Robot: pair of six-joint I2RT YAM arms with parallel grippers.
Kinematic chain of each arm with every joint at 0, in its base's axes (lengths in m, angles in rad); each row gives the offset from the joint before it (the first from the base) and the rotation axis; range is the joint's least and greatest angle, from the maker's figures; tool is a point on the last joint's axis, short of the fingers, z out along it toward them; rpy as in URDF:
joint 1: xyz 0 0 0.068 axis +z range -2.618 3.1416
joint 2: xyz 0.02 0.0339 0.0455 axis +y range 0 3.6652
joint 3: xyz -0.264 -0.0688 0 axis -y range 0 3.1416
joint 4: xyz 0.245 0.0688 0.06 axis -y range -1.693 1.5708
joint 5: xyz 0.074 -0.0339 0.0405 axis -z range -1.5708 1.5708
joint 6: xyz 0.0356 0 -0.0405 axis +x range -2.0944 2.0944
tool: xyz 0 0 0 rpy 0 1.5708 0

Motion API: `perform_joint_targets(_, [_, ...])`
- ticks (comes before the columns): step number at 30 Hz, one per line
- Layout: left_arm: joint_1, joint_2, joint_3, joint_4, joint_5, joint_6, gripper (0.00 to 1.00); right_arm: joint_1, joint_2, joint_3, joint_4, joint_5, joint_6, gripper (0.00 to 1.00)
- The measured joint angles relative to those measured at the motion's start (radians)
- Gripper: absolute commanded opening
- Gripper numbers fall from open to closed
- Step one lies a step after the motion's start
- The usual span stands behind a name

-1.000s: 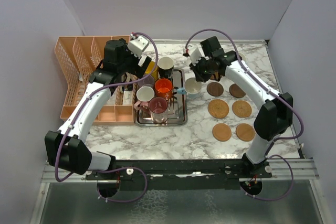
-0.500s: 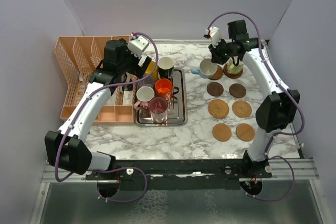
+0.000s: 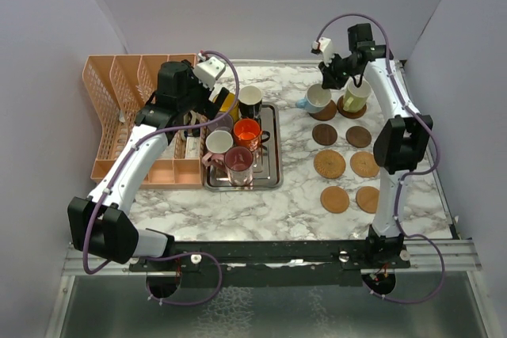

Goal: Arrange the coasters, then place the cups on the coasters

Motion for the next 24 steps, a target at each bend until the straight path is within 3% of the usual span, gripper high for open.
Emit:
perform_joint_targets(7, [0.000, 0.000, 0.000, 0.000, 0.007, 0.001, 0.99, -0.036, 0.097, 0.119, -0.061, -0.008, -0.069, 0.01])
perform_joint_targets(24, [0.001, 0.000, 0.000, 0.000, 0.010, 0.004, 0.99, -0.059, 0.159, 0.178, -0.117, 0.008, -0.133, 0.01])
